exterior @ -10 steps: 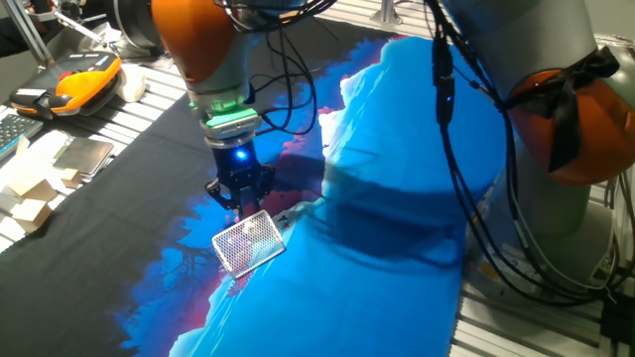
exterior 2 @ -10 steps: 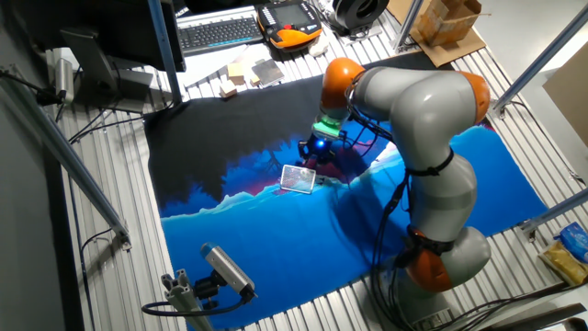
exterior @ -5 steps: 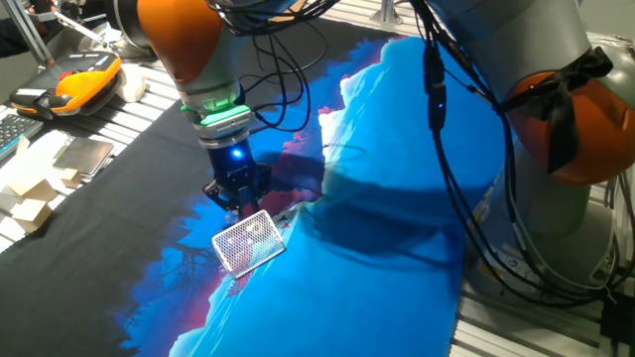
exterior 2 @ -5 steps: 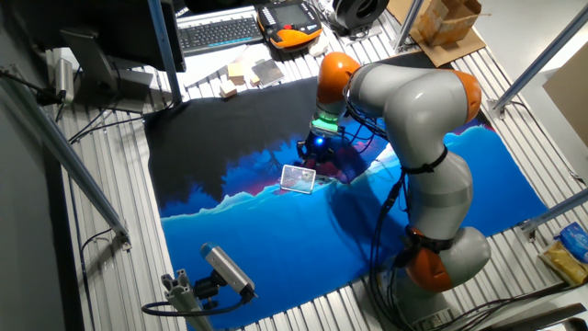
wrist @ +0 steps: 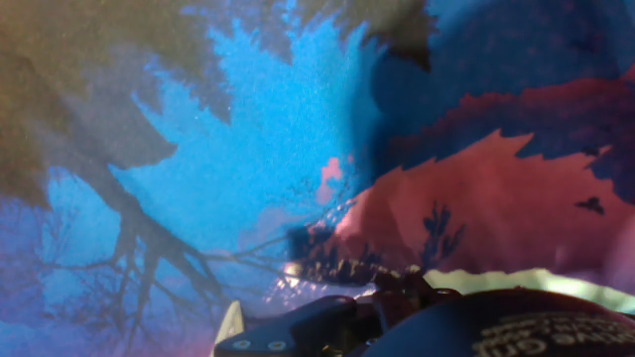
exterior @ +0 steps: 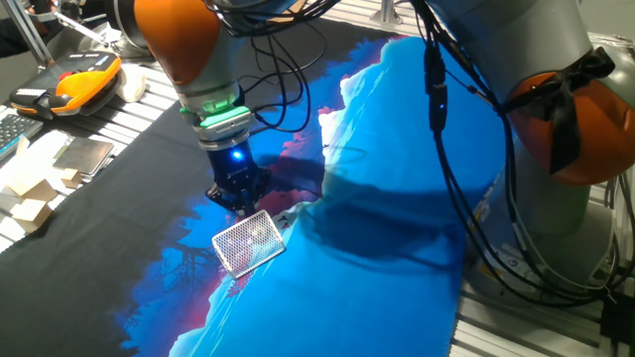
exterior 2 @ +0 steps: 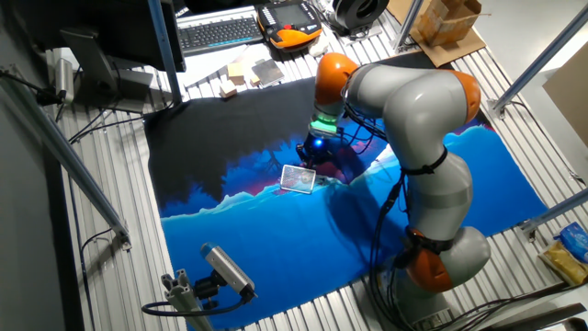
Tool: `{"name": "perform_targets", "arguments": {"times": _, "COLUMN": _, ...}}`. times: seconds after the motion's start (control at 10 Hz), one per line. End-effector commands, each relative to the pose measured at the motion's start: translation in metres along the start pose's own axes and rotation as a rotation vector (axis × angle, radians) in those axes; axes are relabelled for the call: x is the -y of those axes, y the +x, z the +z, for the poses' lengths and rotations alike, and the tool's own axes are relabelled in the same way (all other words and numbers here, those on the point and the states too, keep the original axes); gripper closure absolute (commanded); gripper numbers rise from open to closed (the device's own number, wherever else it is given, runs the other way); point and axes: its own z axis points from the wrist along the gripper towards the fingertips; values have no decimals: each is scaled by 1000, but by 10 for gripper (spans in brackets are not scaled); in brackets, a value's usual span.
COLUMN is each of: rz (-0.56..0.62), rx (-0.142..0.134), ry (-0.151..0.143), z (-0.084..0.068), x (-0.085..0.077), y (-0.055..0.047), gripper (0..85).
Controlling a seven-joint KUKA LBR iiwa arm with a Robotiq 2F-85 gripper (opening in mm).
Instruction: Push the soccer ball into the goal
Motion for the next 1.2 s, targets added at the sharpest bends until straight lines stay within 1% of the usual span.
{"name": "perform_targets", "arguments": {"times": 0.0, "rz": 1, "rx": 0, "ry": 3, "z": -1, "x": -1, "y": 1, "gripper": 680}}
{"name": "perform_targets", "arguments": {"times": 0.2, "rz": -6, "rx": 1, "ry": 13, "z": -3, "x": -1, "y": -3, "gripper": 680}}
{"name": "perform_targets", "arguments": {"times": 0.4, "rz": -15, "rx": 1, "ry": 17, "z": -8, "x": -1, "y": -11, "gripper": 680}}
{"name": "perform_targets", "arguments": {"times": 0.5, "rz": -19, "rx": 4, "ry": 23, "z": -12, "x": -1, "y": -15, "gripper": 680}}
{"name": "perform_targets", "arguments": {"times": 0.6, "rz": -25, "rx": 19, "ry": 29, "z": -16, "x": 0, "y": -19, "gripper": 680}}
{"name": "perform_targets", "arguments": {"times": 0.7, "rz": -30, "rx": 47, "ry": 36, "z": -21, "x": 0, "y": -22, "gripper": 680}}
{"name": "perform_targets", "arguments": {"times": 0.8, "rz": -40, "rx": 64, "ry": 46, "z": -29, "x": 1, "y": -23, "gripper": 680}}
{"name": "perform_targets", "arguments": {"times": 0.9, "rz": -49, "rx": 65, "ry": 33, "z": -39, "x": 4, "y": -25, "gripper": 680}}
{"name": "perform_targets", "arguments": {"times": 1.0, "rz": -58, "rx": 72, "ry": 19, "z": -49, "x": 6, "y": -26, "gripper": 850}}
{"name": "perform_targets", "arguments": {"times": 1.1, "rz": -70, "rx": 80, "ry": 7, "z": -60, "x": 9, "y": -27, "gripper": 850}}
